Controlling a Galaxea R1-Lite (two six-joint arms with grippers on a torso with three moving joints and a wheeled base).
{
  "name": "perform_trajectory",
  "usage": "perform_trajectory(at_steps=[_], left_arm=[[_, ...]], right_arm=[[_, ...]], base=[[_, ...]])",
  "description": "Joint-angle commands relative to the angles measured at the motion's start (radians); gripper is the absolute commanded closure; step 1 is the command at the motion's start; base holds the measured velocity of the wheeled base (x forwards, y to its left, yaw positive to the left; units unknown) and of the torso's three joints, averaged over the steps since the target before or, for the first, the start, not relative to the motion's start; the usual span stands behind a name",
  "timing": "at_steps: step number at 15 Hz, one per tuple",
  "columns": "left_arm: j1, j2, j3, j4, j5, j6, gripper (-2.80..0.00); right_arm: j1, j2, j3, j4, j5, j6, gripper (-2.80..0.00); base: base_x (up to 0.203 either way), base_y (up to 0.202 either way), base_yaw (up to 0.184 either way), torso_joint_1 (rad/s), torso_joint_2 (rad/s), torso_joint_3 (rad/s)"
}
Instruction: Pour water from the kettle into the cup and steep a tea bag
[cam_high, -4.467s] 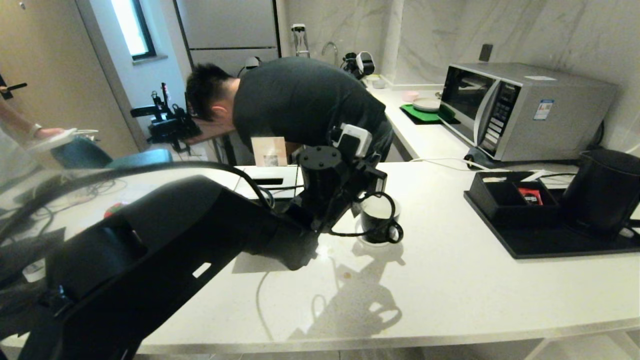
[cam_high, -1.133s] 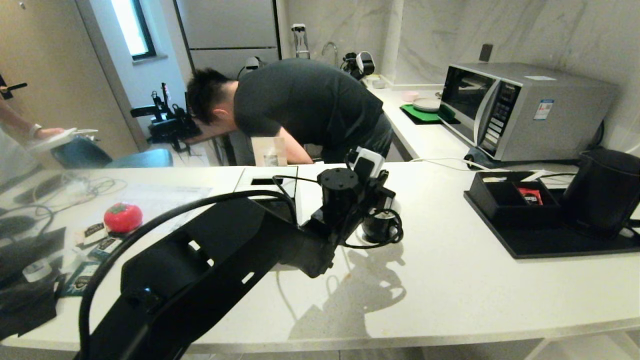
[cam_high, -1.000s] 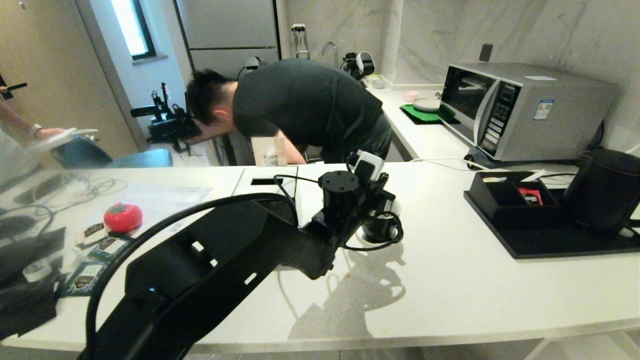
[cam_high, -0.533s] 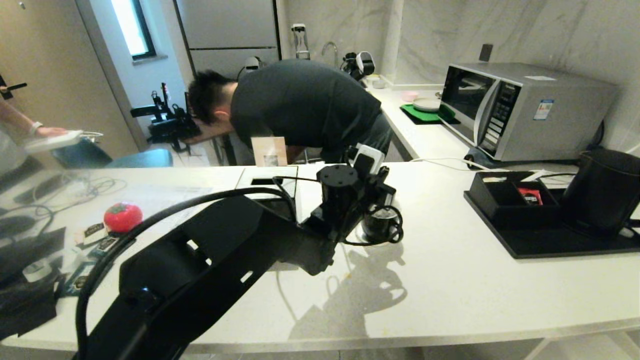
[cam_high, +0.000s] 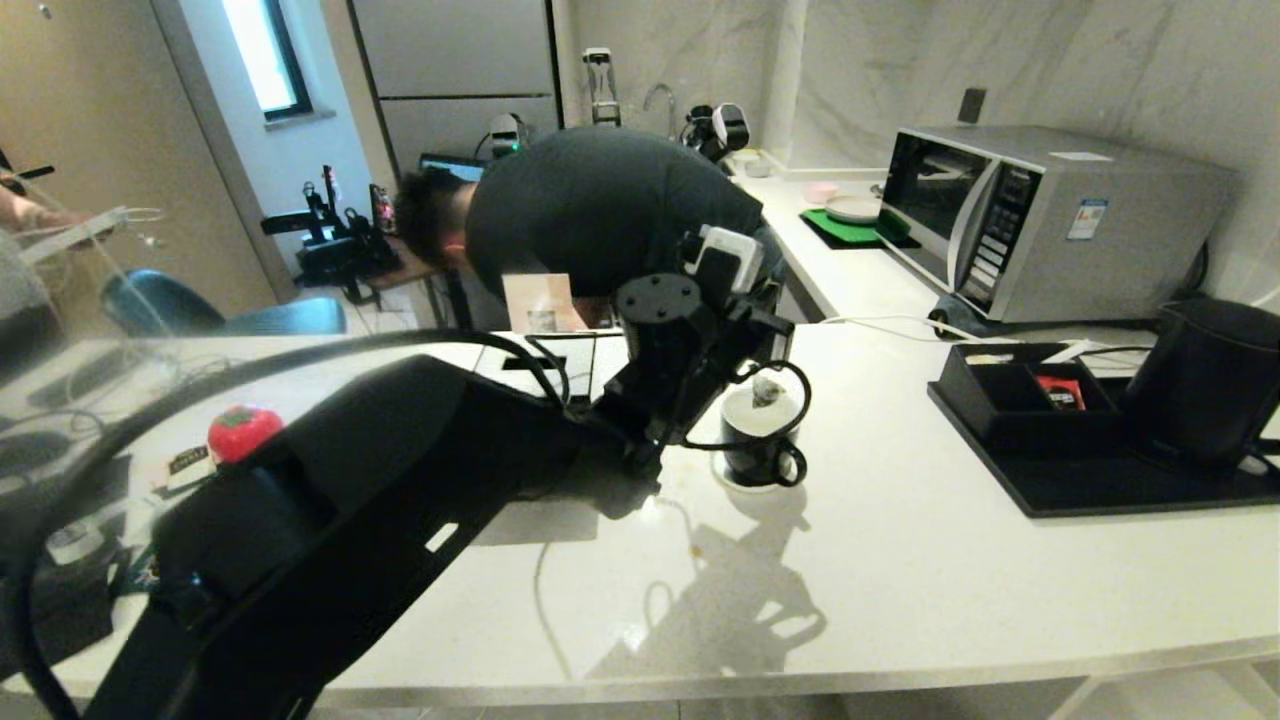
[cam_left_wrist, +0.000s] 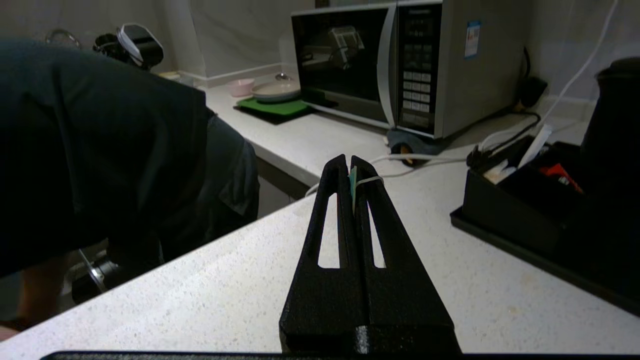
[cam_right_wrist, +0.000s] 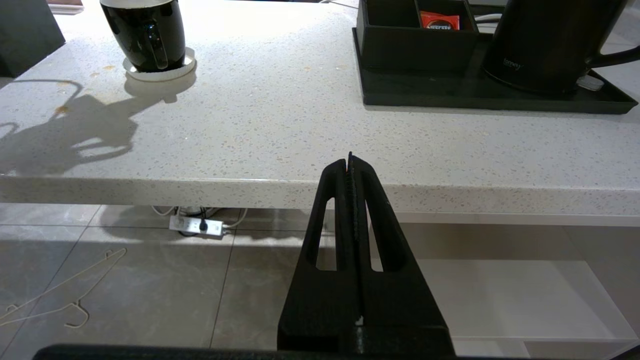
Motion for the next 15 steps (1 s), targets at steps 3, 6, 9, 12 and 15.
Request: perform_trajectory(at_steps=[3, 6, 9, 12, 15], left_arm=[[-0.002, -0.036, 0.006, -0.005, 0.001, 0.002, 0.0], [0.001, -0.031, 0.023, -0.012, 0.004, 0.002, 0.0], [0.001, -0.006, 0.022, -0.012, 0.007, 0.002, 0.0], [0.001, 0.026, 0.023, -0.026, 0.007, 0.002, 0.0], [0.002, 0.064, 0.023, -0.039, 0.01, 0.002, 0.0]], right_arm=[[0.0, 0.001, 0.0, 0.0, 0.0, -0.001, 0.0], [0.0, 0.001, 0.0, 0.0, 0.0, -0.001, 0.0], [0.0, 0.002, 0.0, 0.0, 0.0, -0.001, 0.0], [0.0, 0.002, 0.0, 0.0, 0.0, -0.001, 0.0], [0.0, 0.0, 0.0, 0.0, 0.0, -0.001, 0.0]], base=[[0.0, 0.0, 0.0, 0.0, 0.0, 0.0], [0.0, 0.0, 0.0, 0.0, 0.0, 0.0], [0.0, 0.0, 0.0, 0.0, 0.0, 0.0], [0.0, 0.0, 0.0, 0.0, 0.0, 0.0], [0.0, 0.0, 0.0, 0.0, 0.0, 0.0]])
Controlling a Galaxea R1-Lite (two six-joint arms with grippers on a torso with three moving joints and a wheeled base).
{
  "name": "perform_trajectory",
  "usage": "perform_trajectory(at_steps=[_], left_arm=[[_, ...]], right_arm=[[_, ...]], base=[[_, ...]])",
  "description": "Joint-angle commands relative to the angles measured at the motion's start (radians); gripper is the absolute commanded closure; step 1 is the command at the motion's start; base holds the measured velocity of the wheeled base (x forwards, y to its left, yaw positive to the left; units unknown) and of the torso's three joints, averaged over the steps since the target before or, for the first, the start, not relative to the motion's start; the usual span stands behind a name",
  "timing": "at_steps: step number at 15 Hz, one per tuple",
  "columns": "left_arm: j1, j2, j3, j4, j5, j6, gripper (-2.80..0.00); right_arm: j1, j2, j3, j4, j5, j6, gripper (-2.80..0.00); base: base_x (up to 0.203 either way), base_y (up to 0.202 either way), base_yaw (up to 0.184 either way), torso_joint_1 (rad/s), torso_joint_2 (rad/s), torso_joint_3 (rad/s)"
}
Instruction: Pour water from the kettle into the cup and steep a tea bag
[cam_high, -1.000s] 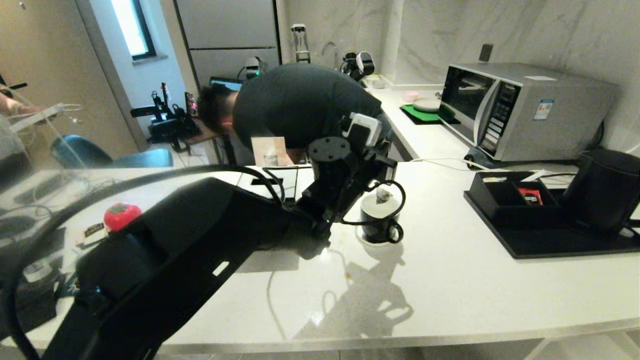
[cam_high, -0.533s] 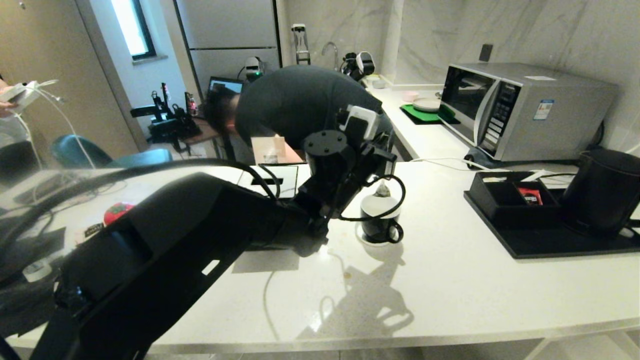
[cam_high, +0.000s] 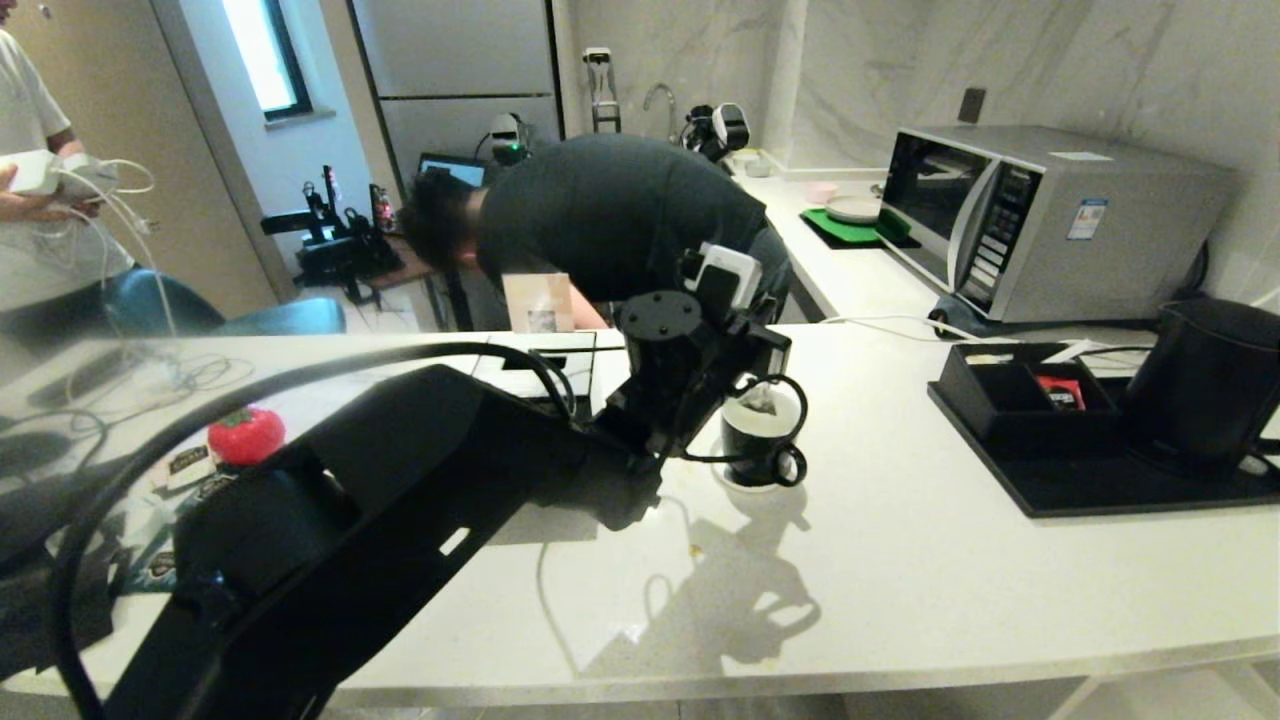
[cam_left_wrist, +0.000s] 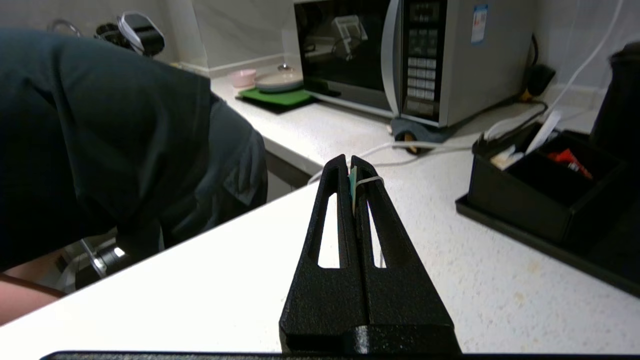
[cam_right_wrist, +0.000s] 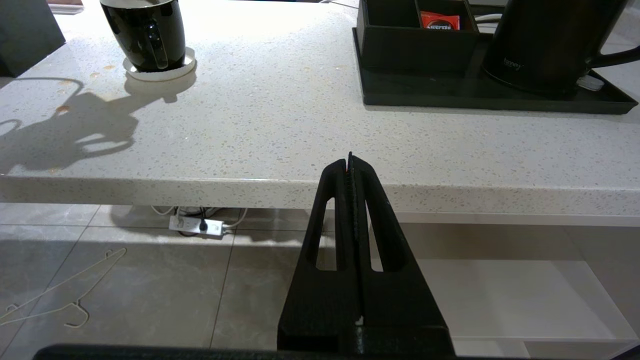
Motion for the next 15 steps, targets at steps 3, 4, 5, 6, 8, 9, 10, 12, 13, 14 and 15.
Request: perform_trajectory(at_steps=[3, 4, 5, 6, 8, 9, 10, 12, 13, 14, 15], left_arm=[[0.008, 0.067, -0.001, -0.011, 0.0, 0.0, 0.0], [0.008, 0.077, -0.001, -0.011, 0.001, 0.0, 0.0], [0.008, 0.088, -0.002, -0.012, 0.002, 0.0, 0.0], [0.008, 0.095, -0.001, -0.012, 0.002, 0.0, 0.0], [0.008, 0.104, -0.002, -0.012, 0.002, 0.0, 0.0], [0.008, 0.11, -0.003, -0.012, 0.002, 0.0, 0.0], [0.008, 0.113, -0.003, -0.012, 0.002, 0.0, 0.0], [0.009, 0.119, -0.003, -0.011, 0.003, 0.002, 0.0], [0.009, 0.124, -0.003, -0.011, 0.003, 0.002, 0.0], [0.012, 0.129, -0.002, -0.011, 0.004, 0.002, 0.0], [0.014, 0.133, -0.004, -0.011, 0.005, 0.002, 0.0]], right_arm=[[0.0, 0.0, 0.0, 0.0, 0.0, -0.001, 0.0], [0.0, 0.002, 0.0, 0.0, 0.0, -0.001, 0.0], [0.0, 0.0, 0.0, 0.0, 0.0, -0.001, 0.0], [0.0, 0.002, 0.0, 0.0, 0.0, -0.001, 0.0], [0.0, 0.0, 0.0, 0.0, 0.0, -0.001, 0.0], [0.0, 0.001, 0.0, 0.0, 0.0, -0.001, 0.0], [0.0, 0.002, 0.0, 0.0, 0.0, -0.001, 0.0], [0.0, 0.002, 0.0, 0.0, 0.0, -0.001, 0.0], [0.0, 0.001, 0.0, 0.0, 0.0, -0.001, 0.0], [0.0, 0.002, 0.0, 0.0, 0.0, -0.001, 0.0], [0.0, 0.0, 0.0, 0.0, 0.0, -0.001, 0.0]], base=[[0.0, 0.0, 0.0, 0.0, 0.0, 0.0], [0.0, 0.0, 0.0, 0.0, 0.0, 0.0], [0.0, 0.0, 0.0, 0.0, 0.0, 0.0], [0.0, 0.0, 0.0, 0.0, 0.0, 0.0], [0.0, 0.0, 0.0, 0.0, 0.0, 0.0], [0.0, 0.0, 0.0, 0.0, 0.0, 0.0], [0.0, 0.0, 0.0, 0.0, 0.0, 0.0], [0.0, 0.0, 0.0, 0.0, 0.0, 0.0], [0.0, 0.0, 0.0, 0.0, 0.0, 0.0], [0.0, 0.0, 0.0, 0.0, 0.0, 0.0], [0.0, 0.0, 0.0, 0.0, 0.0, 0.0]])
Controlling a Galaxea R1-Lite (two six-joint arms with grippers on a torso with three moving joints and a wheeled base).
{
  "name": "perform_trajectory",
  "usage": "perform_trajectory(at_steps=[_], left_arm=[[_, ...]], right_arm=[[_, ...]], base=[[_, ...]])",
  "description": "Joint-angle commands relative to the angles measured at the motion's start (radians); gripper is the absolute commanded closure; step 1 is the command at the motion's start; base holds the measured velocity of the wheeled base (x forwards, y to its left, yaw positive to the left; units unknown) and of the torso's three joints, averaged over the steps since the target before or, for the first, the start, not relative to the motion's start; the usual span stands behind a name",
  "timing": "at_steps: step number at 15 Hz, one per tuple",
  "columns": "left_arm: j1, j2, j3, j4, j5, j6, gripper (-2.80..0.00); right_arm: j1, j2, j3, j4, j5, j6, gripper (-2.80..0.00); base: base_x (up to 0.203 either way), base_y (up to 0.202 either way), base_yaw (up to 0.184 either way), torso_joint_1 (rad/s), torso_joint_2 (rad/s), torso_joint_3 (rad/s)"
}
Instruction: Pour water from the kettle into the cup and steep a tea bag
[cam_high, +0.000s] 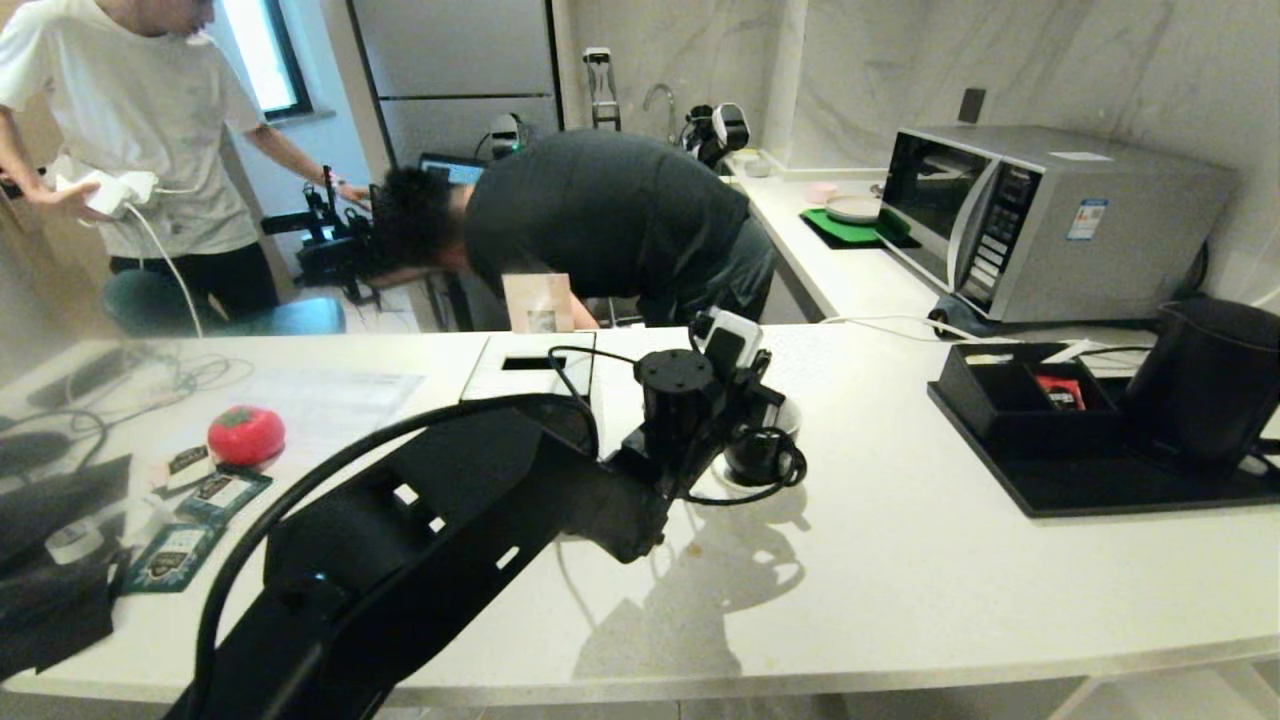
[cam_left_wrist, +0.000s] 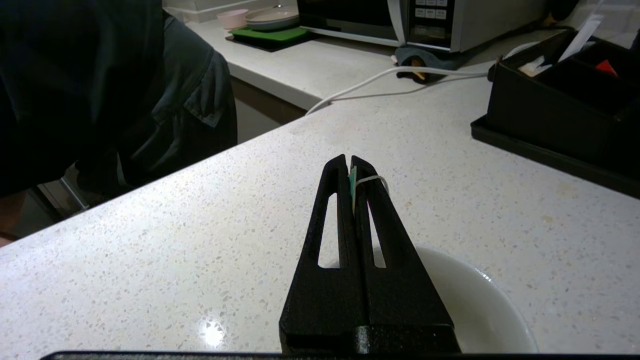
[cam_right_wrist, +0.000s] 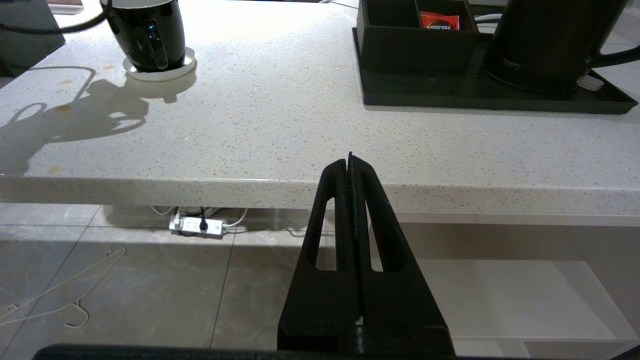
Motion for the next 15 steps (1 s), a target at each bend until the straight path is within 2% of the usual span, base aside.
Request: perform_trajectory(at_steps=[1, 15], left_arm=[[0.003, 0.013, -0.006, -0.006, 0.001, 0.0, 0.0], [0.019, -0.151, -0.026, 0.027, -0.002, 0.0, 0.0]], right_arm=[[0.0, 0.002, 0.0, 0.0, 0.0, -0.001, 0.0], [0.0, 0.002, 0.0, 0.0, 0.0, -0.001, 0.0]], base=[[0.0, 0.0, 0.0, 0.0, 0.0, 0.0], [0.0, 0.0, 0.0, 0.0, 0.0, 0.0]])
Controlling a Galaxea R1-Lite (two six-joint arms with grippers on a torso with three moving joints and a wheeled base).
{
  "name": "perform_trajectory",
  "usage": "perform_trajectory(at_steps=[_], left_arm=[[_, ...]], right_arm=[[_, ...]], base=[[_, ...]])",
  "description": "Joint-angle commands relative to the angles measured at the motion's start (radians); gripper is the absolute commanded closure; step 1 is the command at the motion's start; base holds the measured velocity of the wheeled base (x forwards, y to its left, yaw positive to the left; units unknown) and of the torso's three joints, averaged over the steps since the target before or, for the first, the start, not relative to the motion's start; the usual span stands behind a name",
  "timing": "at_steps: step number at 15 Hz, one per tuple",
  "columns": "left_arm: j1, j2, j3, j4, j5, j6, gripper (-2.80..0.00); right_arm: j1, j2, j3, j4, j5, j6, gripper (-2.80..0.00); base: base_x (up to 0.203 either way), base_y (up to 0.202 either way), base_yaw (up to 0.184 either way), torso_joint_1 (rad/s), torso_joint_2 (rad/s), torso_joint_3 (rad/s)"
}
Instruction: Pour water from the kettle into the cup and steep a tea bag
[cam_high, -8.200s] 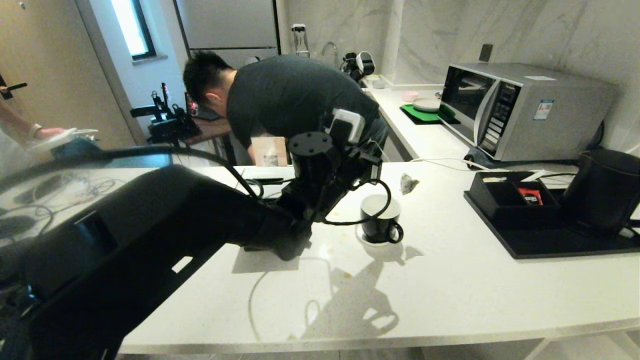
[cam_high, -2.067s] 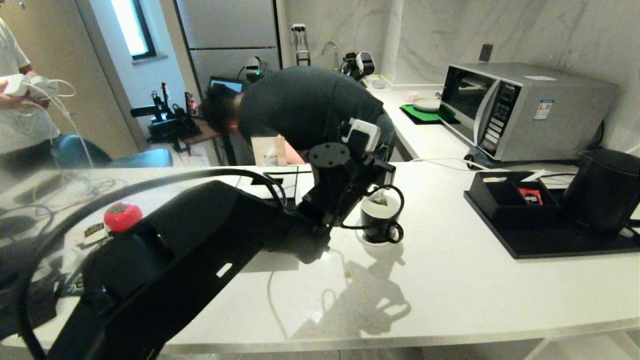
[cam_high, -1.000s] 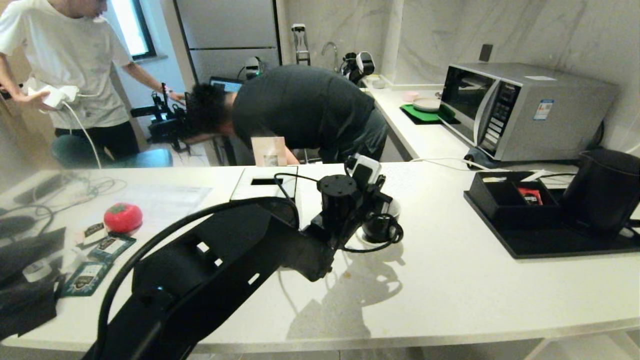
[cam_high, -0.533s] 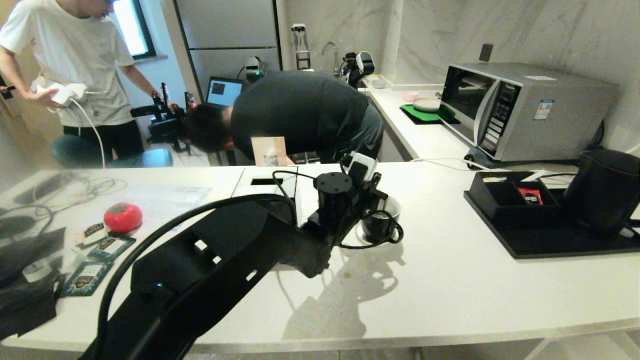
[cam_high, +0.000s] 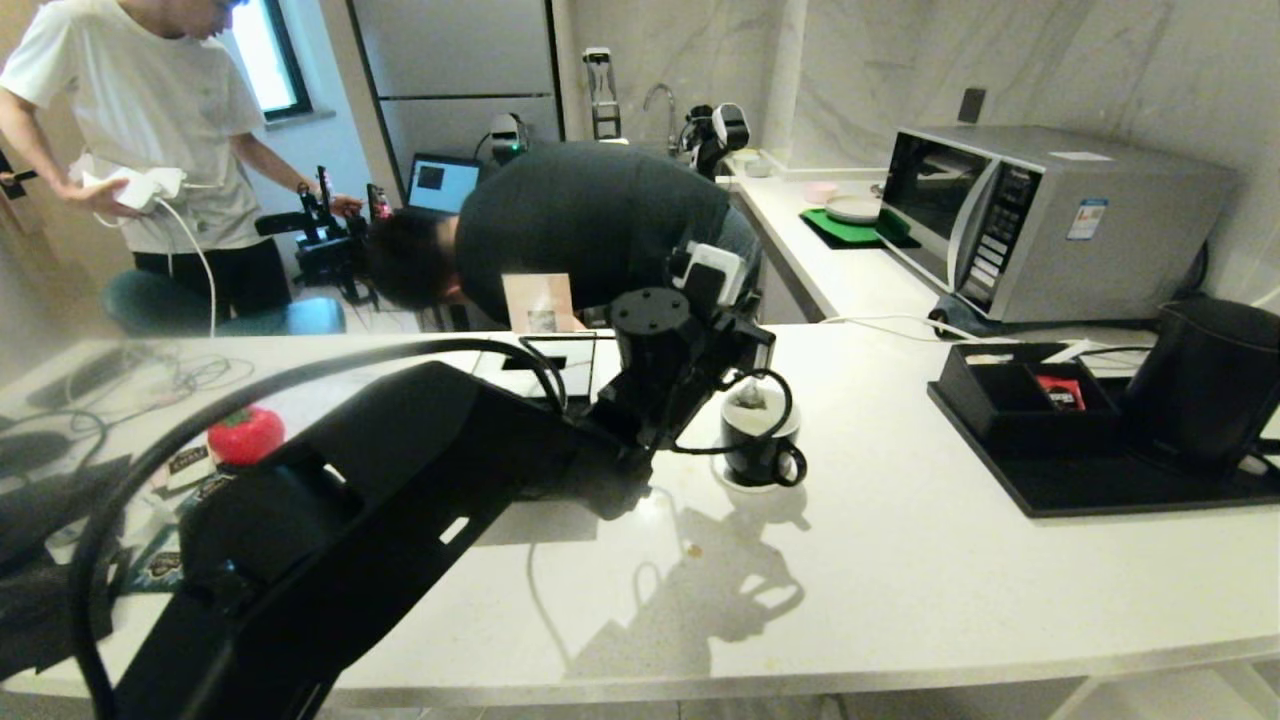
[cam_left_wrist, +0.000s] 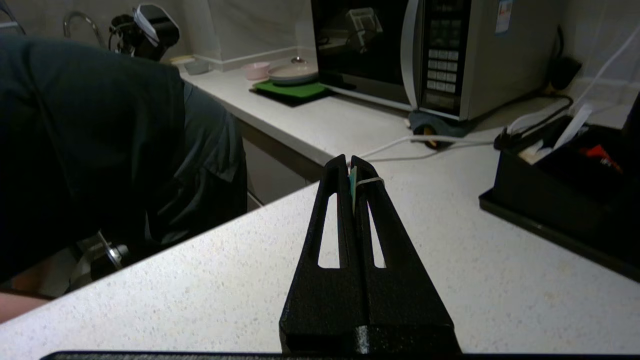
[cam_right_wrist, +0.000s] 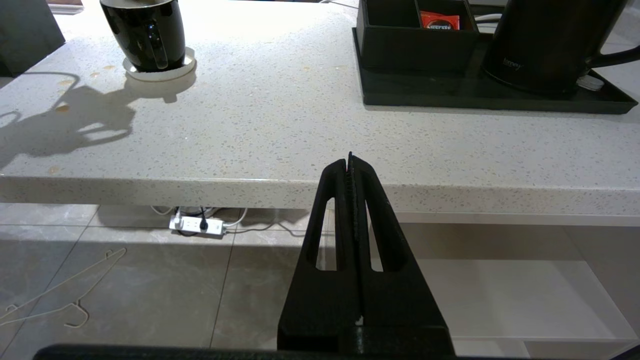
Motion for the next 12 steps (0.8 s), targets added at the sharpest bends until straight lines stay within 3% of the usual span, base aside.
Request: perform_trajectory(at_steps=[1, 12], left_arm=[[-0.001, -0.045, -0.005, 0.0, 0.0, 0.0, 0.0], [0.013, -0.027, 0.008, -0.004, 0.0, 0.0, 0.0]], right_arm=[[0.0, 0.002, 0.0, 0.0, 0.0, -0.001, 0.0], [-0.002, 0.002, 0.0, 0.0, 0.0, -0.001, 0.0]], base=[[0.0, 0.0, 0.0, 0.0, 0.0, 0.0], [0.0, 0.0, 0.0, 0.0, 0.0, 0.0]])
